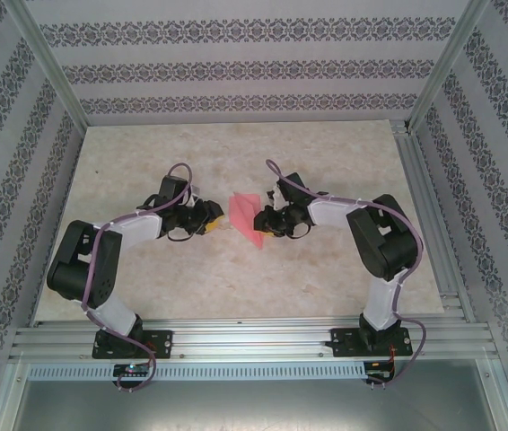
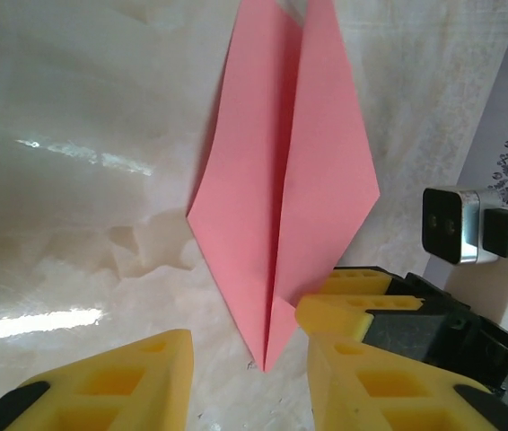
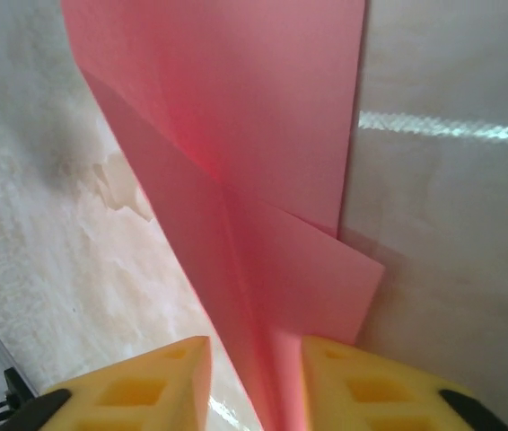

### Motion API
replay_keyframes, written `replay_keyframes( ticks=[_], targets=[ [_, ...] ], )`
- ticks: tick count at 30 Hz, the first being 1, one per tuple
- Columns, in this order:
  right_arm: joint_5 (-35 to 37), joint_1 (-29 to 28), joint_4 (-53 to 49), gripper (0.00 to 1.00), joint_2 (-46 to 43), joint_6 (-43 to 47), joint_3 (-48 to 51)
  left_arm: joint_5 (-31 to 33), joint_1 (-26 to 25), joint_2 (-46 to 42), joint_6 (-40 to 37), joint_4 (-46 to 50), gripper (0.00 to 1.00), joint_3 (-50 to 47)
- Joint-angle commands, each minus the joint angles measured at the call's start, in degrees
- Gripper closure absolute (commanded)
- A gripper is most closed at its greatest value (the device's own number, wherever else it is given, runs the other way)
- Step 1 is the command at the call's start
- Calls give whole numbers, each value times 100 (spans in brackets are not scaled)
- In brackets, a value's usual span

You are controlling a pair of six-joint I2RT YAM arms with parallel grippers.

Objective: Fold a paper plane with a square sheet of paper (pick it up from the middle)
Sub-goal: Fourth fold the wing at the center of the table.

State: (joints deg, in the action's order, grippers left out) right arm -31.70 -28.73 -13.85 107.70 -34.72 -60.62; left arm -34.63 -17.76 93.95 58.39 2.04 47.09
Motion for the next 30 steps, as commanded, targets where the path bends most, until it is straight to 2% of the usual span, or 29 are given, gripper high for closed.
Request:
replay_keyframes(
  ticks=[1, 5, 15, 20, 30],
  targets=[
    [436, 4, -511, 63, -542, 380, -38, -74, -42, -35, 203, -406, 60, -71],
    [727, -70, -616, 57, -619, 395, 96, 6, -43, 78, 137, -333, 60, 16],
    [572, -124, -219, 51, -47, 110, -37, -261, -215, 730, 240, -532, 60, 388],
    [403, -170, -131, 50, 149, 84, -108, -264, -292, 998, 299, -638, 60, 500],
    [245, -281, 133, 56, 177, -16, -146, -205, -490, 1437, 365, -769, 63, 695]
  ],
)
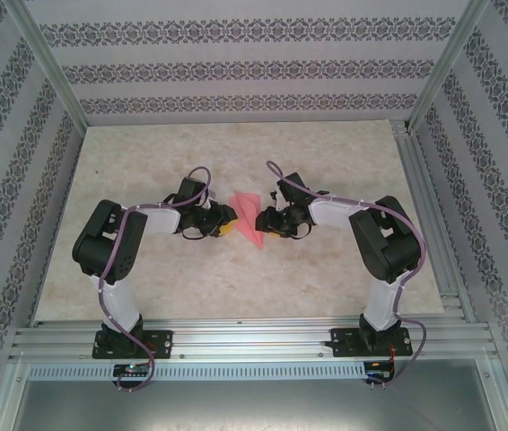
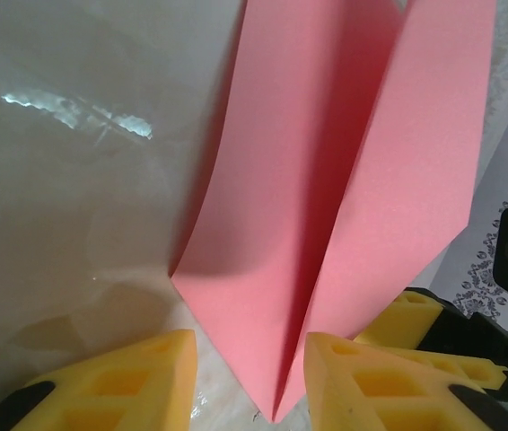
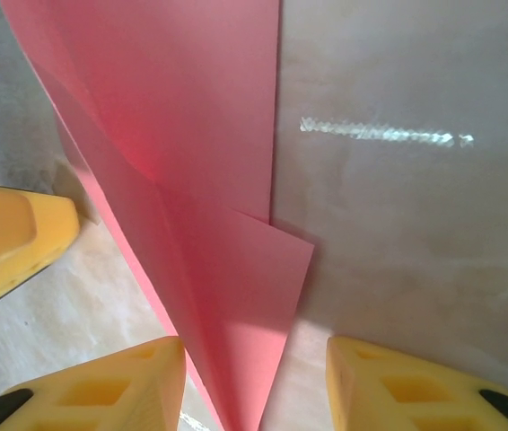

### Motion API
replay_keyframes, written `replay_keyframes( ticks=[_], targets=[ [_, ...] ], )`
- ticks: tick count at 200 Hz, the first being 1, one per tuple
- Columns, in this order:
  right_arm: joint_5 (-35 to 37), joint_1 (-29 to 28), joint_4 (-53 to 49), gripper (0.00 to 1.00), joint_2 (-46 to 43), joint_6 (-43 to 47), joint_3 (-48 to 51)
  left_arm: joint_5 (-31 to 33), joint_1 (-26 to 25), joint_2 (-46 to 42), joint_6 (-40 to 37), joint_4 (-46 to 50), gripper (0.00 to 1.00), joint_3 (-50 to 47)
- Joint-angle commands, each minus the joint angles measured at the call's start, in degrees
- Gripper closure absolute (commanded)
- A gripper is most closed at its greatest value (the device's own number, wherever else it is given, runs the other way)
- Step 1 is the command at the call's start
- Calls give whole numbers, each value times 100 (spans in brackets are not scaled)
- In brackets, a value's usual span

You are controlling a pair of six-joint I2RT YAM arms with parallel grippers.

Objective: Fold a paper plane with a square sheet of paper (pick it up from the middle)
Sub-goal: Fourth fold the wing at the center of the table.

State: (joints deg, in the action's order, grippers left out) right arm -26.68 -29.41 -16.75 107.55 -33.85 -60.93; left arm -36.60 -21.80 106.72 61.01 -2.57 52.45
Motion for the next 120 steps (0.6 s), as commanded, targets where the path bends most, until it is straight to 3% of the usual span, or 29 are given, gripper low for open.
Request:
replay_keyframes(
  ticks=[1, 120],
  targets=[
    [-251, -223, 425, 57, 196, -120, -119, 13, -111, 209, 111, -318, 65, 172],
    [-250, -267, 707, 61, 173, -333, 1, 31, -275, 558, 93, -339, 74, 278]
  ],
)
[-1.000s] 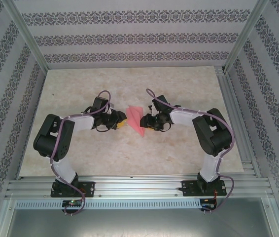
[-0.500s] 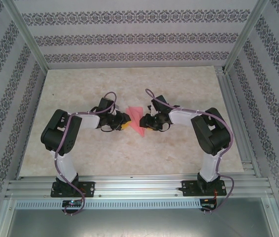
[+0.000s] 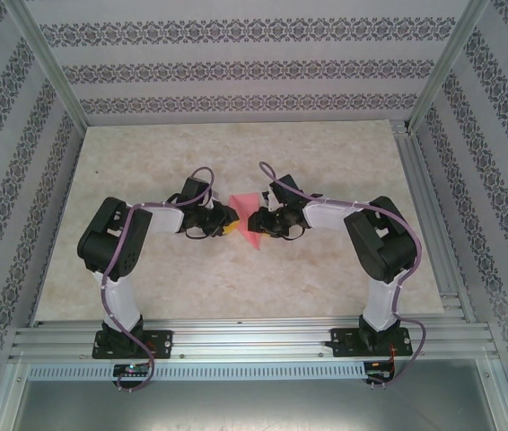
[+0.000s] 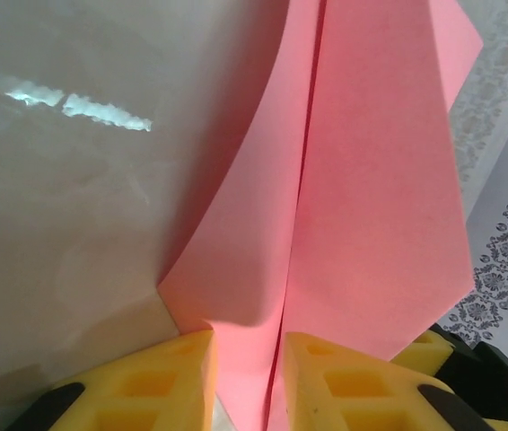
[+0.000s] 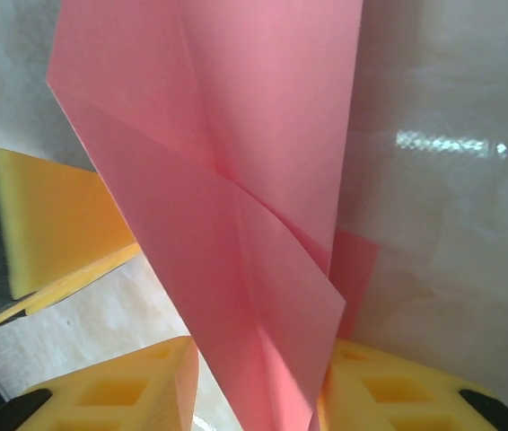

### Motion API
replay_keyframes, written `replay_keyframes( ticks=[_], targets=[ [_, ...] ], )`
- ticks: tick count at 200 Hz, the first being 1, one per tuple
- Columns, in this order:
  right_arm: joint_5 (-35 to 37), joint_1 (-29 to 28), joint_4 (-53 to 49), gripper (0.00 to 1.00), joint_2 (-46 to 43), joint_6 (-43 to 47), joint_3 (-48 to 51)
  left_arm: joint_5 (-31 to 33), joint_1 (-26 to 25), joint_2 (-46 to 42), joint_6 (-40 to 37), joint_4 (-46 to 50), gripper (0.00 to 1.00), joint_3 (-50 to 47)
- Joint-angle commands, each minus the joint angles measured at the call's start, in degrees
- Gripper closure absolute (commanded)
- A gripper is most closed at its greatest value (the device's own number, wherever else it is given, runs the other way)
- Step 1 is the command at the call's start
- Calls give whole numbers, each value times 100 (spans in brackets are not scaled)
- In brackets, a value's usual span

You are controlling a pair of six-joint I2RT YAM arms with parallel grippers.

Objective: Fold a paper plane with a square sheet of paper (pick it up from the middle)
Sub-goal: Fourth fold the wing at the center of the table.

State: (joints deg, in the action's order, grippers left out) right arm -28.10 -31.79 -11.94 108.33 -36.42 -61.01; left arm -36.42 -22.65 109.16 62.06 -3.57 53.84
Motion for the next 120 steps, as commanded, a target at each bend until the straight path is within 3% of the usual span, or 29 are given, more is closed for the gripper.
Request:
replay_keyframes(
  ticks=[1, 44, 97, 120],
  targets=[
    [-108, -29, 227, 61, 95, -75, 10, 13, -188, 323, -6, -239, 74, 136],
    [-73, -29, 279, 65, 108, -118, 36, 22, -228, 339, 58, -310, 76, 139],
    [-69, -21, 281, 79, 157, -110, 41, 15, -222, 265, 69, -277, 76, 175],
    [-87, -18, 316, 80, 171, -146, 40, 18, -228, 227, 43, -214, 76, 200]
  ],
)
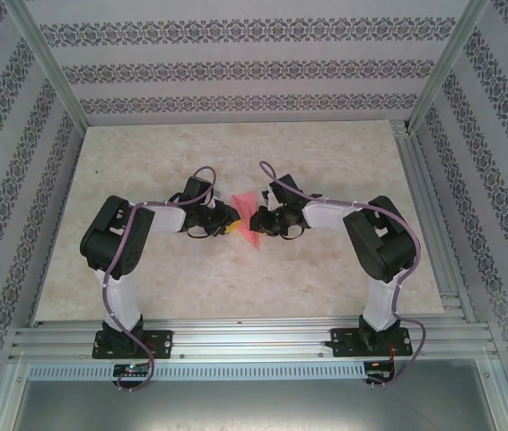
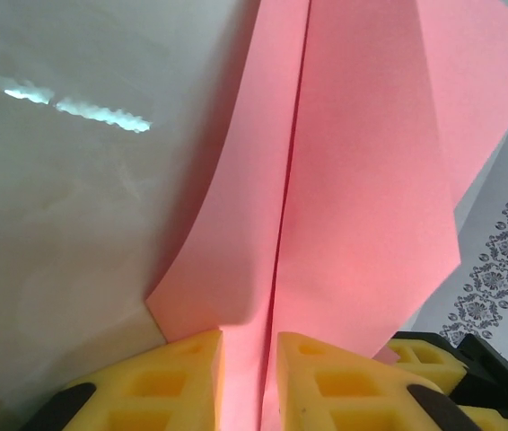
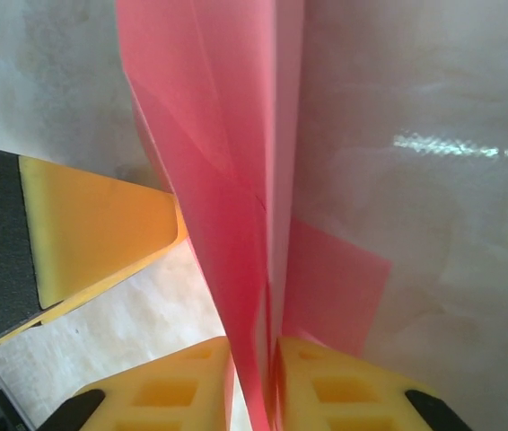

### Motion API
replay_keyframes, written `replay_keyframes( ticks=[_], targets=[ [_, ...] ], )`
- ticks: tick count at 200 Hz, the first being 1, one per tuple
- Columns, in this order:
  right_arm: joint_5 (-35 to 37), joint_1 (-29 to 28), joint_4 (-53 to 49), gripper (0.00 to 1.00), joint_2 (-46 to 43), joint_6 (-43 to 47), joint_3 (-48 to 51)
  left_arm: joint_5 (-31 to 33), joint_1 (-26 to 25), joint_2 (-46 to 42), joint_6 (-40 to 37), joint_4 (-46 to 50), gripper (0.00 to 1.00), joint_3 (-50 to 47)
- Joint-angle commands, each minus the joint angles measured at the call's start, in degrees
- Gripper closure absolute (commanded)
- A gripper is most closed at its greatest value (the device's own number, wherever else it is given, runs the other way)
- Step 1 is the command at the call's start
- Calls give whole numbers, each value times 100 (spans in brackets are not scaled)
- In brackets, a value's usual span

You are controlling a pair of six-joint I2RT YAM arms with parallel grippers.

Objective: Fold a paper plane with a square sheet of paper (pick it up from the middle)
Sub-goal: Fourth fold the wing at the center of the table, then turn over the paper at the center of the table.

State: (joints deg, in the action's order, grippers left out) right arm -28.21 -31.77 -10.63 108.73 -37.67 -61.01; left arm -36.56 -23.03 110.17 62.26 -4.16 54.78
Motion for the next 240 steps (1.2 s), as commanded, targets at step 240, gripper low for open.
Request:
replay_keyframes(
  ticks=[240],
  targets=[
    [-778, 338, 1493, 100, -317, -905, 741, 170, -562, -1643, 657, -1138, 53, -1367]
  ],
)
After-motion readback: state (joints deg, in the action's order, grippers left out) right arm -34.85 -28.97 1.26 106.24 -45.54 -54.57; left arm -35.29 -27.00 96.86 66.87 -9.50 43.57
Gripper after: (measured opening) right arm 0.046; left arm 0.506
